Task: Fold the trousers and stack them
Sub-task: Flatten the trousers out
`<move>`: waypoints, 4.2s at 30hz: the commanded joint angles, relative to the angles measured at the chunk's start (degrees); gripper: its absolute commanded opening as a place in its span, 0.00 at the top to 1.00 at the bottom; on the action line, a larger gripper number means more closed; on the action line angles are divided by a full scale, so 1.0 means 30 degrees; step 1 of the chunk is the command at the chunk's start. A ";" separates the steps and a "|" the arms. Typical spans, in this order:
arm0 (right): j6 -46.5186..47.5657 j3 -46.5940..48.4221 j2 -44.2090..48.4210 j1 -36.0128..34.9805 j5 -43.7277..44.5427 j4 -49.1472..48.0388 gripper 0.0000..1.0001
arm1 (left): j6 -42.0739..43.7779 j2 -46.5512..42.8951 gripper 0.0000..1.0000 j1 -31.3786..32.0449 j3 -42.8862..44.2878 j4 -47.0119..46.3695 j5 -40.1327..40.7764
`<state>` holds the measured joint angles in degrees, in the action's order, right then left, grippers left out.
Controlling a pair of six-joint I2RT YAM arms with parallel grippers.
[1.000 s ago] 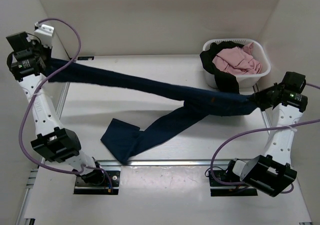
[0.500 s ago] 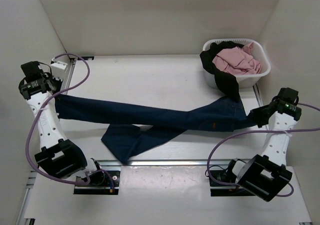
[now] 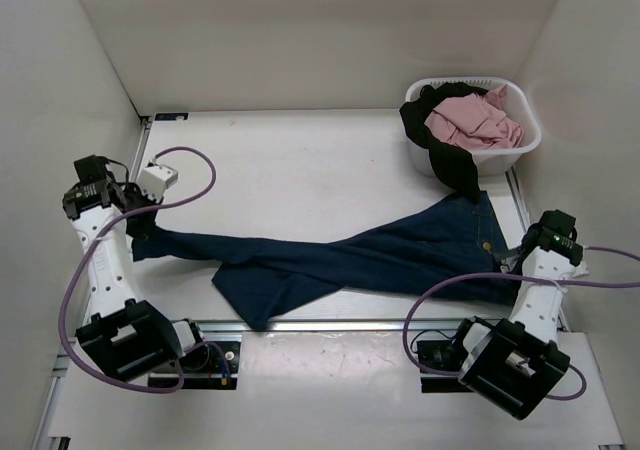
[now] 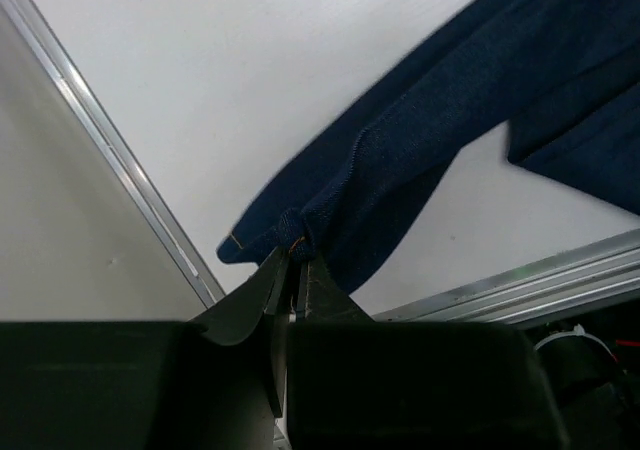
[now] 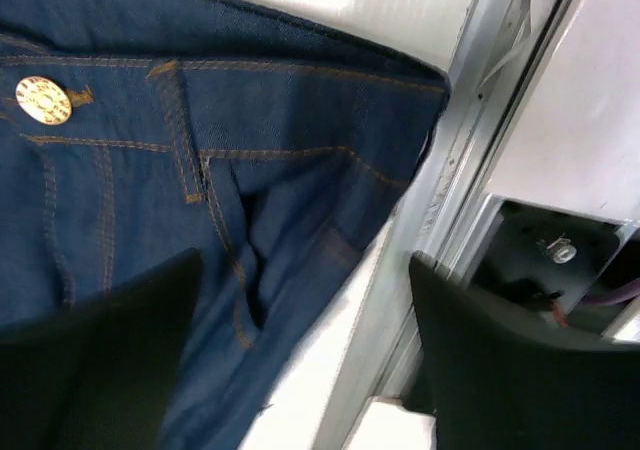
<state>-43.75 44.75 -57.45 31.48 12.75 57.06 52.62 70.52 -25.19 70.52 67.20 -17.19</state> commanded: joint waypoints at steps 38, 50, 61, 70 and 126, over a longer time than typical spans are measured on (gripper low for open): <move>1.1999 2.8649 -2.7080 -3.0939 -0.5816 -0.4432 0.01 | -0.3974 -0.9969 0.86 0.4530 0.5763 0.2092 -2.3981; 0.8723 2.8090 -2.9627 -3.2934 0.1286 -0.1531 0.01 | -0.5761 -1.1408 0.86 0.4530 0.5702 0.2092 -2.2219; 0.9865 2.7472 -2.9688 -3.2588 0.0495 -0.2437 1.00 | -0.5411 -1.1056 0.86 0.4530 0.6083 0.2092 -2.0376; 0.4567 2.9790 -2.7289 -2.6553 0.2511 -0.7899 1.00 | -0.5143 -1.0004 0.86 0.4910 0.6926 0.1509 -1.5280; -0.3439 -0.1594 -0.5225 -1.1696 0.3215 -0.3492 1.00 | 0.0038 -0.4643 0.86 0.1248 -0.7894 -1.4839 0.3650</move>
<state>-58.28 35.88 -72.40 -4.58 14.61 47.11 52.99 55.61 -20.97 43.27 26.61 -7.46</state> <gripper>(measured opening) 0.014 0.167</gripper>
